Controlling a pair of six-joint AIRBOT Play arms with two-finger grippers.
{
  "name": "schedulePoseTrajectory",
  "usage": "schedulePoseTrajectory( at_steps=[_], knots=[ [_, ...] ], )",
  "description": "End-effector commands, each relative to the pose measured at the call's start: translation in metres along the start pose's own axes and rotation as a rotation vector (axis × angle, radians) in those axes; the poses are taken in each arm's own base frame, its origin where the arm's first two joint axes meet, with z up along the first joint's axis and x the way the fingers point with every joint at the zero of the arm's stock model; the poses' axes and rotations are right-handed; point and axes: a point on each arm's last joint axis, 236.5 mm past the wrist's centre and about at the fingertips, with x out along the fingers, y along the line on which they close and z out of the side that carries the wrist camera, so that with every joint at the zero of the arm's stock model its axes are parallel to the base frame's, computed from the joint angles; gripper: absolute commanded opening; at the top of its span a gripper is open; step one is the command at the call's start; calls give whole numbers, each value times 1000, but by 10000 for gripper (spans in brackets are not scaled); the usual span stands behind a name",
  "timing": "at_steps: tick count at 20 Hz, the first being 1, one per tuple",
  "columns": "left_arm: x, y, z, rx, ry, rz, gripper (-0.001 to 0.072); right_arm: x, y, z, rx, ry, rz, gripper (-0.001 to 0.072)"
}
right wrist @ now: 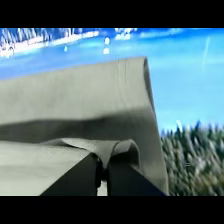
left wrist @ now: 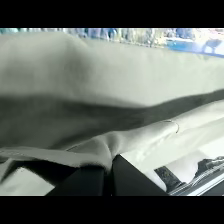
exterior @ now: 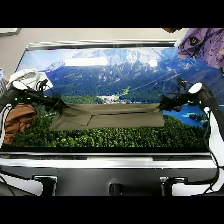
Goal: Fold the clothes and pants, and hang the long-sleeved shirts on hangers.
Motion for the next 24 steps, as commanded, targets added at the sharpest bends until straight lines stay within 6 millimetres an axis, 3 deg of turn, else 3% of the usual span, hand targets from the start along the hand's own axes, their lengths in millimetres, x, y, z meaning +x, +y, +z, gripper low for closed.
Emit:
schedulePoseTrajectory(
  at_steps=[1, 3, 4, 5, 8, 9, 11, 14, 18, 24],
  knots=[
    [12, 3, 11, -4, -16, 6, 157, 19, 5, 2, 53, 11, 53, 148],
    [12, -1, 18, -44, -44, 1, 243, 22, 12, -5, 76, 46, 90, 351],
    [10, -3, 20, -56, -50, 0, 467, 17, 15, -8, 71, 66, 97, 481],
    [5, -8, 22, -51, -59, -3, 593, 8, 13, -10, 66, 90, 93, 563],
    [-24, -26, 30, 25, -105, 19, 601, -33, -13, 1, 95, 91, 66, 648],
    [-34, -30, 32, 39, -124, 37, 601, -41, -26, 3, 129, 88, 76, 684],
    [-54, -39, 36, 74, -172, 65, 601, -45, -42, -6, 162, 134, 115, 688],
    [-69, -48, 35, 103, -204, 78, 601, -30, -39, -19, 166, 210, 229, 695],
    [-69, -48, 31, 78, -191, 76, 601, 0, -36, -34, 192, 261, 310, 696],
    [-69, -48, 29, 77, -181, 76, 600, 28, -23, -26, 208, 237, 384, 687]
  ],
)
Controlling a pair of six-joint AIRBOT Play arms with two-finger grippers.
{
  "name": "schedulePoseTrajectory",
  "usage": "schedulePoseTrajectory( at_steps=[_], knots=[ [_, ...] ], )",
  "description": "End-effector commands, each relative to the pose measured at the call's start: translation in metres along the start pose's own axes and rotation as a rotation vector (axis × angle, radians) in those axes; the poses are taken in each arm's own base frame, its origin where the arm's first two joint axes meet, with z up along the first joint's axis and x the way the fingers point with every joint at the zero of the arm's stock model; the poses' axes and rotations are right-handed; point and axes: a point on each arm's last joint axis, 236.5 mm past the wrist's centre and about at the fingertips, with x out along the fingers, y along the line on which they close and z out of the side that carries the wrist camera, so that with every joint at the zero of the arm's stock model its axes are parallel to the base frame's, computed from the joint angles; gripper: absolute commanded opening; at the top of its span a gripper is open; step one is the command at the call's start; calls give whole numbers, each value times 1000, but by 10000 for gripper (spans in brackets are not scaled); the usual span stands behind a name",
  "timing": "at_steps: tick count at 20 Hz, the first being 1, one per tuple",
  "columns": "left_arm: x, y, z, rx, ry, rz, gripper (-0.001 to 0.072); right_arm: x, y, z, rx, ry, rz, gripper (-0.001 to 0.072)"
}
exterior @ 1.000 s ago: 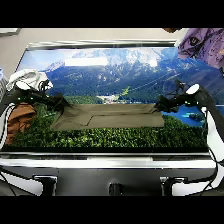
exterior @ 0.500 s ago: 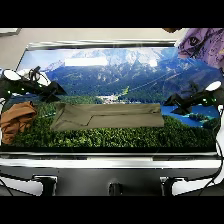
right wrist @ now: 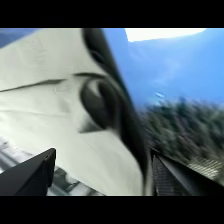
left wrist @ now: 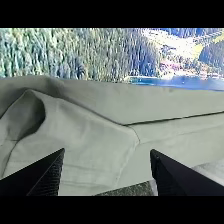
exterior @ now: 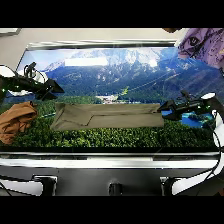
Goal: Fold the clothes and pants, and hang the long-sleeved shirts on hangers.
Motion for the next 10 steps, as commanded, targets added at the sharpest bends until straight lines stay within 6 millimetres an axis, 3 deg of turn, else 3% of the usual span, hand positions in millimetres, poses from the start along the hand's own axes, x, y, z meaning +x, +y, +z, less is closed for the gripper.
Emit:
schedulePoseTrajectory(
  at_steps=[1, 2, 3, 4, 5, 6, 7, 10],
  knots=[
    [-1, -1, -1, -3, 3, 1, 600, 24, 3, 8, -28, -10, 4, 679],
    [-1, 0, -1, -9, 4, 1, 600, 33, 7, 7, -45, -4, -6, 653],
    [-1, -1, -1, -9, 4, 0, 598, 41, 12, 6, -66, 2, -21, 576],
    [0, -1, -2, -7, 9, 0, 581, 48, 16, 4, -85, 12, -33, 381],
    [1, -3, -4, -3, 17, -1, 566, 52, 21, 1, -99, 23, -35, 123],
    [4, -6, -8, 3, 30, -1, 375, 52, 26, -1, -109, 23, -35, 27],
    [7, -9, -10, 11, 39, -2, 171, 46, 31, 0, -114, 8, -39, 28],
    [32, -29, -22, 65, 87, -7, 17, 14, 36, -4, -99, -41, -136, 28]
  ],
)
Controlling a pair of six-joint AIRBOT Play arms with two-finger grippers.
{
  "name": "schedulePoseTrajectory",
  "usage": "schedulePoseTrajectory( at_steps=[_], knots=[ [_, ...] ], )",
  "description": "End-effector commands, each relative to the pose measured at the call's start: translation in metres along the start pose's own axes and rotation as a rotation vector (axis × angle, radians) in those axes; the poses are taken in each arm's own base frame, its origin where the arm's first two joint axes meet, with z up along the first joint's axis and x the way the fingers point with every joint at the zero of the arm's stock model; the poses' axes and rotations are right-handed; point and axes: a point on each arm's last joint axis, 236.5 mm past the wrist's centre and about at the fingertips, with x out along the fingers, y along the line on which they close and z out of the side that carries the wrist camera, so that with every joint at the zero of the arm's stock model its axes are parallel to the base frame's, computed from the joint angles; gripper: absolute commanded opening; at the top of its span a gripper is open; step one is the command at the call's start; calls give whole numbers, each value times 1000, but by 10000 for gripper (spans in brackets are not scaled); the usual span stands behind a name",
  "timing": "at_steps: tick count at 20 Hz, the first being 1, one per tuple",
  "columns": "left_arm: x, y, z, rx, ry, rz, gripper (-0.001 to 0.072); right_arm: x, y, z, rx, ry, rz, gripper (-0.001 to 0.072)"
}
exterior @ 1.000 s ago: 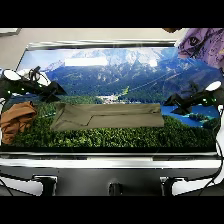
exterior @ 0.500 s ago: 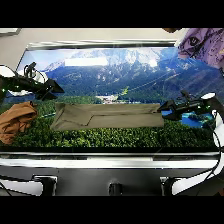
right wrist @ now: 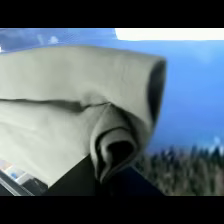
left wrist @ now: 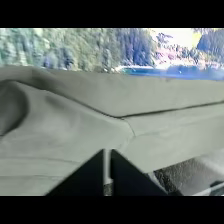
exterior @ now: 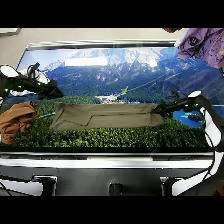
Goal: Fold the clothes and pants, and hang the long-sleeved shirts on hangers.
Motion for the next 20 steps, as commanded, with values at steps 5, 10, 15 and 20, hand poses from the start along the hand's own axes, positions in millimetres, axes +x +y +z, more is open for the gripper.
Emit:
schedulePoseTrajectory(
  at_steps=[5, 10, 15, 20],
  knots=[
    [111, -90, -44, 138, 121, -63, 16, -92, 21, -24, -19, -135, -263, 27],
    [202, -204, -110, 114, 184, -290, 16, -158, 38, -36, -38, -309, -394, 27],
    [255, -291, -167, 55, 187, -445, 16, -212, 68, -41, -63, -402, -446, 27],
    [294, -339, -206, 8, 215, -489, 15, -246, 83, -53, -41, -426, -493, 27]
  ],
)
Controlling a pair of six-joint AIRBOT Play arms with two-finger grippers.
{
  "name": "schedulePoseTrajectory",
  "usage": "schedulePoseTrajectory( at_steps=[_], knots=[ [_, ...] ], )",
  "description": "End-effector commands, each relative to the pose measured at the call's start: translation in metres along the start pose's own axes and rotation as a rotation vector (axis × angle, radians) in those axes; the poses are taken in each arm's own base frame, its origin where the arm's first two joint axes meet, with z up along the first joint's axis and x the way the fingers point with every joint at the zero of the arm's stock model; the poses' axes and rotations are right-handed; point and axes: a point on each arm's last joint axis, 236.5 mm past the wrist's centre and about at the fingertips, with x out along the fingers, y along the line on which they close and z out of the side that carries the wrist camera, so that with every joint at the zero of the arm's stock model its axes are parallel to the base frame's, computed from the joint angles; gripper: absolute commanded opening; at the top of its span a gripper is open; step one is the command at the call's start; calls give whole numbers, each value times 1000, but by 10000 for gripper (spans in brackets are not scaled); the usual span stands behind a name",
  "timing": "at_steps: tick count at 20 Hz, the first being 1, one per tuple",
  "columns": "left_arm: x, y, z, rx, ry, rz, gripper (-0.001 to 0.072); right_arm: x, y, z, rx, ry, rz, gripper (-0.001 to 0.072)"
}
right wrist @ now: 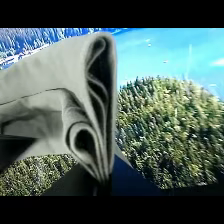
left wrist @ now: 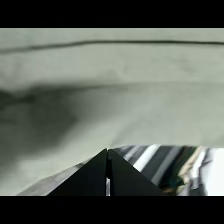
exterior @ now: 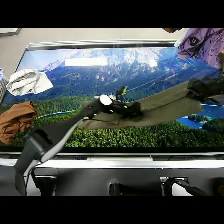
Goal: Fold the clothes and pants, and hang the long-sleeved shirts on hangers.
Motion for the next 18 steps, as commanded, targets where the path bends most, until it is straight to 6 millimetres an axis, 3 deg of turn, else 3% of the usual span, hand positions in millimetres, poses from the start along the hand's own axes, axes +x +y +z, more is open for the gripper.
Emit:
schedulePoseTrajectory(
  at_steps=[1, 7, 11, 13, 15, 17, 18],
  knots=[
    [47, -20, -19, -70, 6, -50, 15, -28, -9, -2, 23, -9, -68, 27],
    [91, -30, -29, -158, 25, -90, 15, -49, -10, -11, 40, 13, -94, 27],
    [84, -32, -26, -134, 33, -92, 14, -51, -15, -14, 58, 22, -115, 27],
    [62, -37, -13, -114, 45, -89, 14, -51, -16, -14, 72, 21, -121, 27],
    [23, -35, 5, -11, 49, -17, 13, -50, -14, -14, 116, 18, -115, 27],
    [-35, -25, 30, 106, 36, 107, 14, -49, 1, -12, 163, 12, -51, 27],
    [-73, -18, 44, 162, 20, 188, 14, -48, 15, -10, 182, 9, 4, 27]
  ],
)
